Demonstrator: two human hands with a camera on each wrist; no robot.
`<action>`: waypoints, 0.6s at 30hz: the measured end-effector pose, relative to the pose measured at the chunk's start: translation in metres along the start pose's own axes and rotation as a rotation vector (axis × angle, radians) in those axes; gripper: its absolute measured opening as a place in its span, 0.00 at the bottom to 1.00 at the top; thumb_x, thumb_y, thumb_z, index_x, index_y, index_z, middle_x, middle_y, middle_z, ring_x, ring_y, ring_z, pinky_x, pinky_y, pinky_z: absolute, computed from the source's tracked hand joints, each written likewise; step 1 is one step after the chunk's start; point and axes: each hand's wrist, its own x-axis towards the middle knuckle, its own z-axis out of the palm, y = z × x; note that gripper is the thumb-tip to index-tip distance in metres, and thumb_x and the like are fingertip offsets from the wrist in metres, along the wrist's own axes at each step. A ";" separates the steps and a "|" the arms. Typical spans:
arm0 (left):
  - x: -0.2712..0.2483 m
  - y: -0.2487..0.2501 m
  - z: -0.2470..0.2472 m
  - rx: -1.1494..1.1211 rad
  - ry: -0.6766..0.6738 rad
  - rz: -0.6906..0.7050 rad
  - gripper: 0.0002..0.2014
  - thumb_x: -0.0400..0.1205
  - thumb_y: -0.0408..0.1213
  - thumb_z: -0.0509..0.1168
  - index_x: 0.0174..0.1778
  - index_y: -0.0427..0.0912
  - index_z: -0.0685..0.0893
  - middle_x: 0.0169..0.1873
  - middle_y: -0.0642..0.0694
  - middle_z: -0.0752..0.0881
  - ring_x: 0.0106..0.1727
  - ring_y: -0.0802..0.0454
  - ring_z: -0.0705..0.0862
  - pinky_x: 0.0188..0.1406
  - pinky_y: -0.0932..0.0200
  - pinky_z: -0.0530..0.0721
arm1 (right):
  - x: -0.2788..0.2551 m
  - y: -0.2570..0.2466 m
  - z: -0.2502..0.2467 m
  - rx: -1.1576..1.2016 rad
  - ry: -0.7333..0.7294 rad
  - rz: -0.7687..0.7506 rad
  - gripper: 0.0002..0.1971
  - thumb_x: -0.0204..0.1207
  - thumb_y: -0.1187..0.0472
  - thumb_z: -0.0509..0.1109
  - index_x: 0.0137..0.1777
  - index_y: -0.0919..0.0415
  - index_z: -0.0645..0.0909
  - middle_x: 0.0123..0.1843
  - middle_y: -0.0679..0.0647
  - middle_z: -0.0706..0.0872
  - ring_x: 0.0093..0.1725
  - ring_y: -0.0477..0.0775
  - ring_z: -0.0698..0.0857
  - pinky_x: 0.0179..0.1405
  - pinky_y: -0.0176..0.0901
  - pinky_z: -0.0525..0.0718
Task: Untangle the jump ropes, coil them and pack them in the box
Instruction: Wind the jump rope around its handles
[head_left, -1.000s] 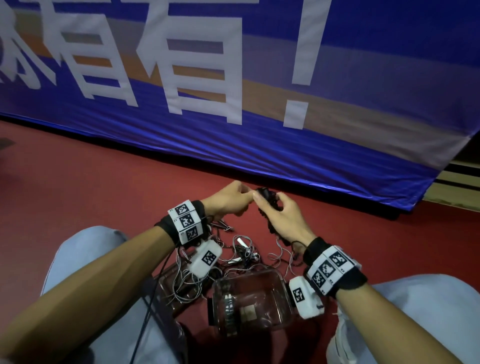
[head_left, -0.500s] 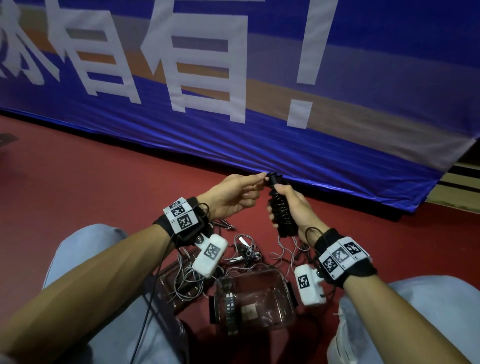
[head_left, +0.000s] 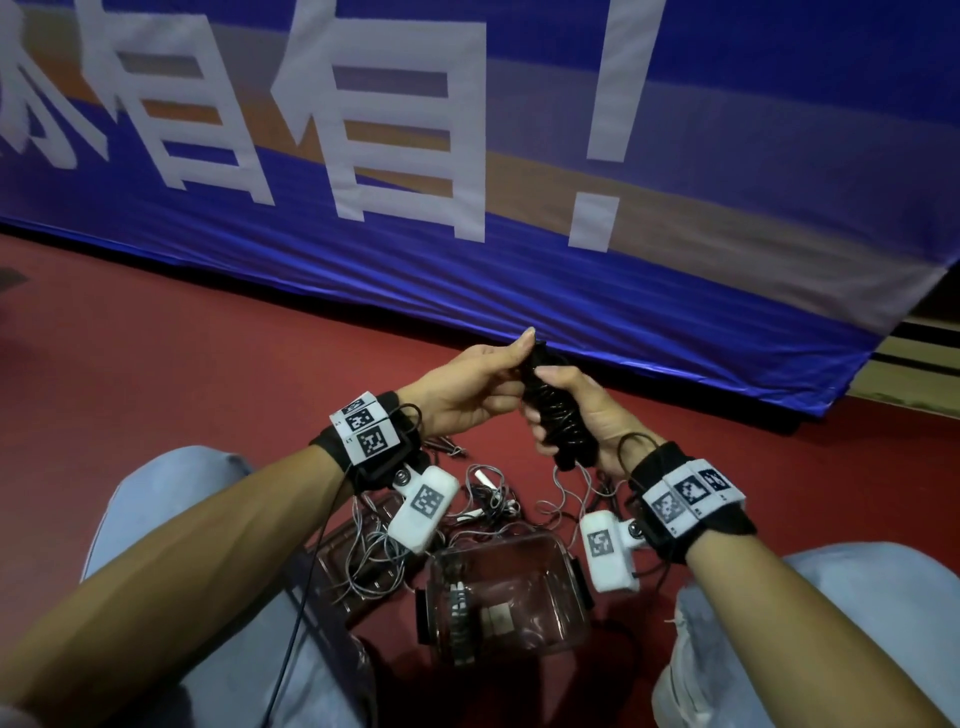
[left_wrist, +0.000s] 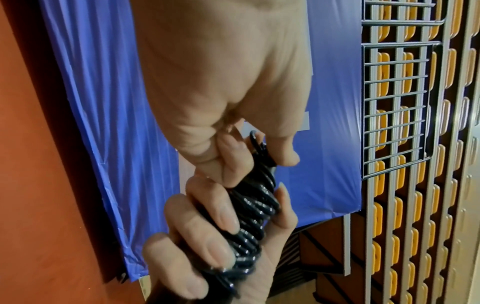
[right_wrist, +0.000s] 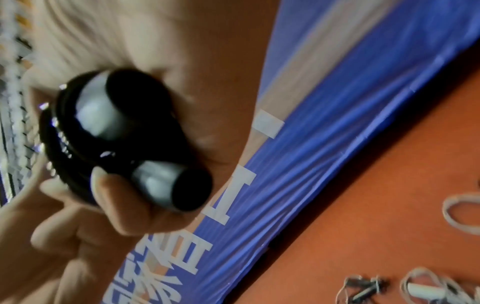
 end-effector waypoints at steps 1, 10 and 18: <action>-0.001 0.001 0.002 -0.021 -0.019 -0.013 0.16 0.84 0.51 0.65 0.37 0.43 0.78 0.27 0.52 0.64 0.24 0.61 0.56 0.19 0.68 0.55 | -0.003 -0.002 0.000 0.069 -0.088 0.039 0.24 0.75 0.44 0.71 0.58 0.65 0.82 0.33 0.57 0.78 0.26 0.51 0.78 0.21 0.39 0.72; 0.004 -0.004 -0.004 0.034 0.152 0.055 0.11 0.84 0.46 0.70 0.37 0.47 0.86 0.33 0.49 0.56 0.32 0.55 0.52 0.26 0.61 0.51 | 0.007 0.005 -0.004 -0.270 0.258 -0.152 0.34 0.60 0.41 0.82 0.62 0.57 0.77 0.34 0.55 0.87 0.28 0.56 0.84 0.30 0.46 0.81; 0.004 -0.013 -0.001 -0.040 0.090 0.094 0.12 0.86 0.50 0.66 0.44 0.48 0.87 0.32 0.52 0.67 0.29 0.58 0.56 0.27 0.61 0.50 | 0.007 0.011 -0.003 -0.361 0.353 -0.261 0.24 0.71 0.49 0.82 0.61 0.56 0.77 0.36 0.53 0.87 0.29 0.56 0.85 0.32 0.50 0.81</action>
